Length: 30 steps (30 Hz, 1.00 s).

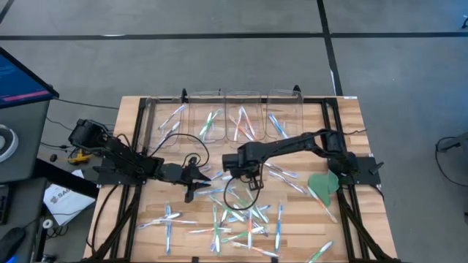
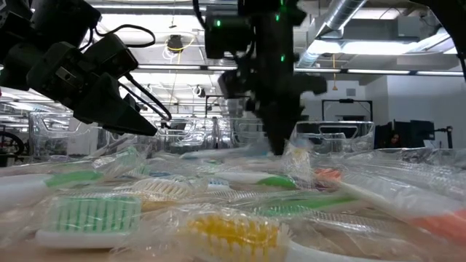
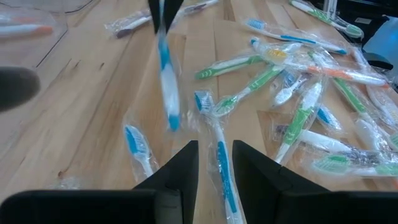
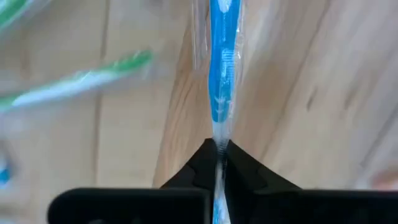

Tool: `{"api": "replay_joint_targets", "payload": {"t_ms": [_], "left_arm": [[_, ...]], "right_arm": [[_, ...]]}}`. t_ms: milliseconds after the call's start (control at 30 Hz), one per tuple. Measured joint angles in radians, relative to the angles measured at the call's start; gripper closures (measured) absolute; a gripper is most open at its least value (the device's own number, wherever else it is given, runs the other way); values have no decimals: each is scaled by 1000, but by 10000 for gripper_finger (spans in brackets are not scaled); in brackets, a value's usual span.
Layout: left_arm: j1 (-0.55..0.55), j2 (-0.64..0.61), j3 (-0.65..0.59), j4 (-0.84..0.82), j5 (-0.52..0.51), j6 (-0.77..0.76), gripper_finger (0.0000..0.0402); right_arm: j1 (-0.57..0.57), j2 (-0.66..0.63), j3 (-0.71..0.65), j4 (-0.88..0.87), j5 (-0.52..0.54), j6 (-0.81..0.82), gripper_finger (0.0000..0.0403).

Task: Pick & Place Toothbrushes
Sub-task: Put the blue toothbrush into the right transparent bin

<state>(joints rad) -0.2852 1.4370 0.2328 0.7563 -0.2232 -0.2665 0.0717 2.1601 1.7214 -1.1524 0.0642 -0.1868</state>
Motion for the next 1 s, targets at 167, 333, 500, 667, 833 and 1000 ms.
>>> {"api": "replay_joint_targets", "payload": {"t_ms": [167, 333, 500, 667, 833, 1000], "left_arm": [[0, 0, 0, 0, -3, 0, 309], [0, 0, 0, -1, -2, 0, 309], [0, 0, 0, -2, -2, -1, 309], [0, 0, 0, -12, -2, -2, 309], [-2, 0, 0, -17, -2, -2, 309], [-2, 0, 0, -17, -1, -3, 309]], "right_arm": [[20, 2, 116, -191, 61, 40, 400], [20, 1, 236, -419, 141, 135, 397], [-8, -58, 269, -427, 177, 171, 401], [-78, -162, 237, -418, 219, 261, 399], [-187, -307, 211, -407, 252, 414, 399], [-317, -424, 130, -419, 252, 621, 397]]}}
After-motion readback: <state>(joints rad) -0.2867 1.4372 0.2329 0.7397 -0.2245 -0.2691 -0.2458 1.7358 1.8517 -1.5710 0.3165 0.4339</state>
